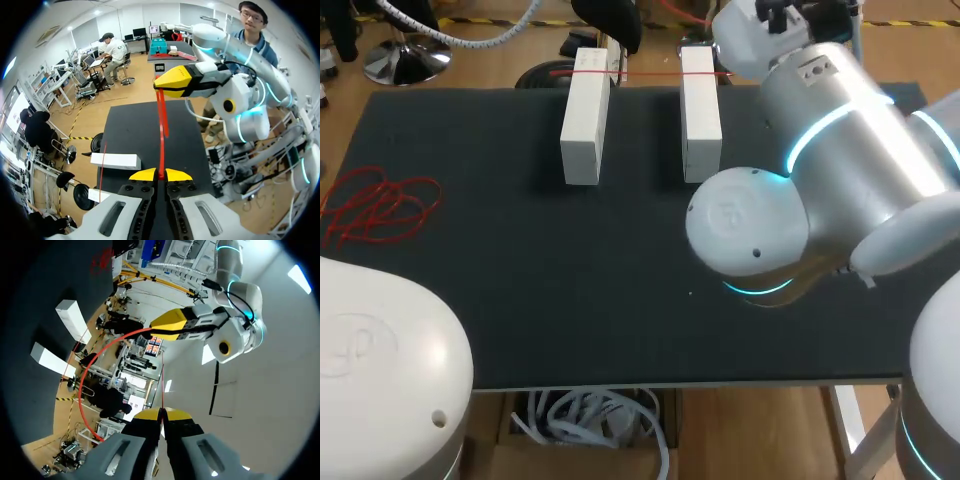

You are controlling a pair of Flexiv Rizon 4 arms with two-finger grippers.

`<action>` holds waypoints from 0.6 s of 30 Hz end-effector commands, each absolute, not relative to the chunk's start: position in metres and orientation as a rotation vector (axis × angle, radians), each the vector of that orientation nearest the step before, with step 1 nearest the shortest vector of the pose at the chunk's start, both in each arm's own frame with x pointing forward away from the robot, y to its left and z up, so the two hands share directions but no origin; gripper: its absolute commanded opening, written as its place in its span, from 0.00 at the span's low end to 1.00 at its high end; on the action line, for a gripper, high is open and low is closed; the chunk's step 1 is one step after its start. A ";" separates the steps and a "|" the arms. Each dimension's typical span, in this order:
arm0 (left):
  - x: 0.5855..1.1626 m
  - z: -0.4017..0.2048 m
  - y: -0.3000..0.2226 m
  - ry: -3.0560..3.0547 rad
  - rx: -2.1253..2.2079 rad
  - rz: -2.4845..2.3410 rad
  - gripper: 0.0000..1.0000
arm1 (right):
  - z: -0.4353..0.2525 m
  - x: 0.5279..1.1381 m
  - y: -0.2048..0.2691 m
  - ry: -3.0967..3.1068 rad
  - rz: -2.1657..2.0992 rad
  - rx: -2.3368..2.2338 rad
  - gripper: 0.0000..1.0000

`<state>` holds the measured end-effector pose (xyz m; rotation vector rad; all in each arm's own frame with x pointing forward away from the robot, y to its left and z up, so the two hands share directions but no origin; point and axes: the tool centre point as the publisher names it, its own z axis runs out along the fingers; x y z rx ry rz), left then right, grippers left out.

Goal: Grab the tape and strap the tape.

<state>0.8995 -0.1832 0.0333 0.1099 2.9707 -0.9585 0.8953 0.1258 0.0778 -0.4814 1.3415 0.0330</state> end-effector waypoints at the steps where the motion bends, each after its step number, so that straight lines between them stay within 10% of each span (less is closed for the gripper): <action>1: 0.899 0.034 -0.183 2.974 0.108 -0.952 0.00 | 0.072 0.887 0.143 1.335 -0.034 -0.428 0.00; 18: 0.899 0.034 -0.183 2.974 0.108 -0.952 0.00 | 0.066 0.902 0.155 1.348 -0.063 -0.417 0.00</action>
